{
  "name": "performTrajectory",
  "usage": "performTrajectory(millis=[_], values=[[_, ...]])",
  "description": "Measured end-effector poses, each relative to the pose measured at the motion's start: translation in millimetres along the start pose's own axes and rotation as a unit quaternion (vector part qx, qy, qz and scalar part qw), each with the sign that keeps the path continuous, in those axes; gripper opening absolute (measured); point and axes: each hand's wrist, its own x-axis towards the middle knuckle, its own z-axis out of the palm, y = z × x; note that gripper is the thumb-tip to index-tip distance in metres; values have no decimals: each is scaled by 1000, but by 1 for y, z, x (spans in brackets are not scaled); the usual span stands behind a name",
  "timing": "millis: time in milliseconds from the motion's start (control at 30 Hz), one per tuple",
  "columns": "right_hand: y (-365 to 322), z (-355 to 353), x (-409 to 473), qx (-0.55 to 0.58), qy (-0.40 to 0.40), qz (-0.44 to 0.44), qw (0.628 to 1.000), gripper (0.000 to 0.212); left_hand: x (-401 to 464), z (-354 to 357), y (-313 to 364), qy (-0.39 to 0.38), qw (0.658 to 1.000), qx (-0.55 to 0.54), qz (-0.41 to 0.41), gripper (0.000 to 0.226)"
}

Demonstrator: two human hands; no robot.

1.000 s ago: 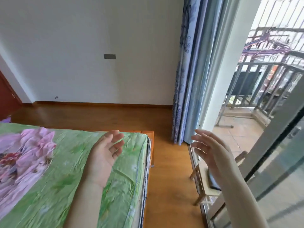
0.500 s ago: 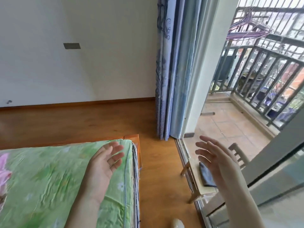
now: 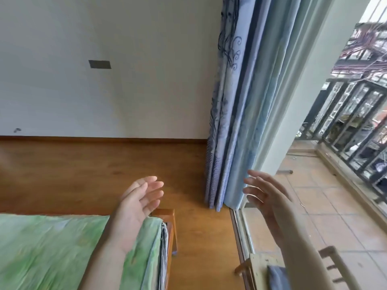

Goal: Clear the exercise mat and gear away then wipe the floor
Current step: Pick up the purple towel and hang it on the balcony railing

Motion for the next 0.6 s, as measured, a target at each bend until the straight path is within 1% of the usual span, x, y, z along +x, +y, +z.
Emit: performTrajectory(millis=[33, 100, 133, 200, 400, 600], values=[[-1, 0, 17, -3, -4, 2, 1000, 54, 15, 7, 2, 9, 1000, -1, 2, 27], [0, -1, 50, 5, -7, 20, 1000, 22, 42, 17, 4, 19, 1000, -2, -3, 27], [3, -1, 64, 3, -6, 30, 1000, 14, 53, 21, 4, 23, 1000, -4, -10, 26], [9, -1, 90, -10, -6, 45, 999, 17, 73, 27, 2, 36, 999, -8, -24, 26], [24, 10, 172, -20, -19, 79, 997, 15, 141, 42, 3, 66, 997, -2, -37, 25], [38, 34, 278, -24, -42, 91, 995, 19, 245, 60, 15, 93, 995, -8, -41, 25]])
